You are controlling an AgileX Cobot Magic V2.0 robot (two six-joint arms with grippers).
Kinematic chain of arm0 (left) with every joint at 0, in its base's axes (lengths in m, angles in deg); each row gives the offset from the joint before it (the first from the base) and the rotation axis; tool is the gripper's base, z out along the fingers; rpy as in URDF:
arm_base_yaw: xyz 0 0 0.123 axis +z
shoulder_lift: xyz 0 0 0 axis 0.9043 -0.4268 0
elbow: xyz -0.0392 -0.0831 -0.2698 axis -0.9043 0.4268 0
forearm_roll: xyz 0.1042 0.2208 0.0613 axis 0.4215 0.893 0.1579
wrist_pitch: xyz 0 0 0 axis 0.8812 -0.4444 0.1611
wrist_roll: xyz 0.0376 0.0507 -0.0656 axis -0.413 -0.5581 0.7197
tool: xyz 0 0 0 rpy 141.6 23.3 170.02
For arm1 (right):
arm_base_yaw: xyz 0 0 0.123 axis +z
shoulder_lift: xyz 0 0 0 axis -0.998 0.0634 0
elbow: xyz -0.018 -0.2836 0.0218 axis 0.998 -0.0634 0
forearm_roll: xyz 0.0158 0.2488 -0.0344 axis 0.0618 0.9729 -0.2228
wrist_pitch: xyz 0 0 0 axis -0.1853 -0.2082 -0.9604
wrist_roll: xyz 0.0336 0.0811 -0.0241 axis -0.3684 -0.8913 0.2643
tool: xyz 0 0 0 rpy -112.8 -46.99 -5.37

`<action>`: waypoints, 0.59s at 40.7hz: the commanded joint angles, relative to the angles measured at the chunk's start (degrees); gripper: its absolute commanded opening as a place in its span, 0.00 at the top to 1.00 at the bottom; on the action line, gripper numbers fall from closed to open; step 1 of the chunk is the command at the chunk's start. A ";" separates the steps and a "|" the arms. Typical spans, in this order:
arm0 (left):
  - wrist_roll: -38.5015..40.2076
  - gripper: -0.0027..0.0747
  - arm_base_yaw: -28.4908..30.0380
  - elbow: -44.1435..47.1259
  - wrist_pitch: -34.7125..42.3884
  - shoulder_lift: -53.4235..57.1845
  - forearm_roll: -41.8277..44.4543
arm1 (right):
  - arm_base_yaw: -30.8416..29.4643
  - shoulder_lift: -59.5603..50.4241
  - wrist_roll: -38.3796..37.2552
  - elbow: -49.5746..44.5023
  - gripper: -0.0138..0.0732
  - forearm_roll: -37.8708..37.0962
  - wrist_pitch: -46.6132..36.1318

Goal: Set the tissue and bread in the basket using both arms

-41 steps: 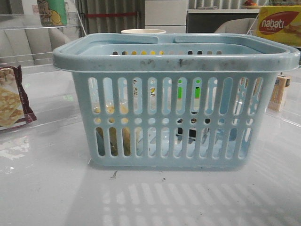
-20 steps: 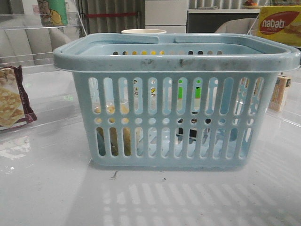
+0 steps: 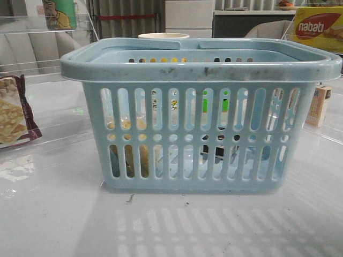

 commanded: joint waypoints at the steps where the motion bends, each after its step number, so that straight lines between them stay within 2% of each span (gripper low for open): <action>1: 0.50 0.85 2.77 2.48 8.01 4.10 -0.01 | -0.03 0.13 0.36 1.62 0.76 -0.58 -3.61; 12: 0.50 0.85 5.32 10.32 14.53 10.12 -1.31 | -0.03 0.13 0.36 1.62 0.76 -0.58 -3.61; 16: 0.50 0.85 5.42 14.07 19.57 10.93 -1.31 | -0.03 0.13 0.36 1.62 0.76 -0.58 -3.61; 19: 0.50 0.85 6.19 13.99 17.69 10.93 -1.31 | -0.03 0.13 0.36 1.62 0.76 -0.58 -3.51; 24: 0.50 0.85 8.66 14.24 19.82 10.93 -1.31 | -0.03 0.13 0.36 1.62 0.76 -0.58 -3.35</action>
